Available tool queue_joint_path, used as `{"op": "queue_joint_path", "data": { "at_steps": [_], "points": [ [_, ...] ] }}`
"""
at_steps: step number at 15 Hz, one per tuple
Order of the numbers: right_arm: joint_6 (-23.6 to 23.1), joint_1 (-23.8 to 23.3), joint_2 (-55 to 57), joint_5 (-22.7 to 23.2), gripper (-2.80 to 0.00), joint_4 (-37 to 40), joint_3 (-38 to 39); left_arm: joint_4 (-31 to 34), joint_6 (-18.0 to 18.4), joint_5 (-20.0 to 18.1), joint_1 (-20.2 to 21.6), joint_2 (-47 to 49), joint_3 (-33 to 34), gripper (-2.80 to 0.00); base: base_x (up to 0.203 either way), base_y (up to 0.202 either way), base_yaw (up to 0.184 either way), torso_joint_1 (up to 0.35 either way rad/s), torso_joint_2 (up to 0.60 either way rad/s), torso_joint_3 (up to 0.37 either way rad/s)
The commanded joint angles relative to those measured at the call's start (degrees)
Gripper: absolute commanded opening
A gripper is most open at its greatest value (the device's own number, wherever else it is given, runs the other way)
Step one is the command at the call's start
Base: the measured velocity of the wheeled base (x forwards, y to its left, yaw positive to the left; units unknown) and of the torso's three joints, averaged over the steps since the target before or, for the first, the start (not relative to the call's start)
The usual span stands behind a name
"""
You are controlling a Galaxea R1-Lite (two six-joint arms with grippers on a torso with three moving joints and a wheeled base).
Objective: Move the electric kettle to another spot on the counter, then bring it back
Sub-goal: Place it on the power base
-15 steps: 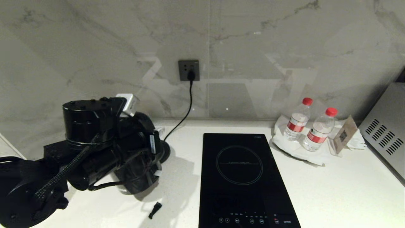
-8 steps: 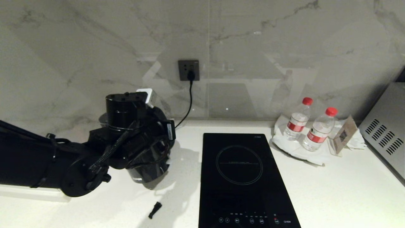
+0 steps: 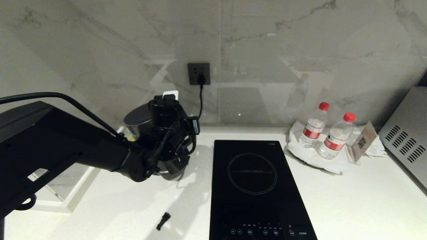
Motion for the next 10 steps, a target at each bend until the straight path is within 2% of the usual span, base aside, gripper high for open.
{"op": "queue_joint_path", "data": {
  "at_steps": [1, 10],
  "points": [
    [0.0, 0.0, 0.0, 0.0, -2.80, 0.0, 0.0, -0.3, -0.1, 0.6, 0.4, 4.4, -2.9, -2.80, 0.000, 0.000, 0.000, 0.000, 0.00, 0.000],
    [0.0, 0.0, 0.0, 0.0, -2.80, 0.0, 0.0, -0.3, 2.4, 1.0, 3.5, 10.5, -9.6, -2.80, 0.000, 0.000, 0.000, 0.000, 0.00, 0.000]
  ]
}}
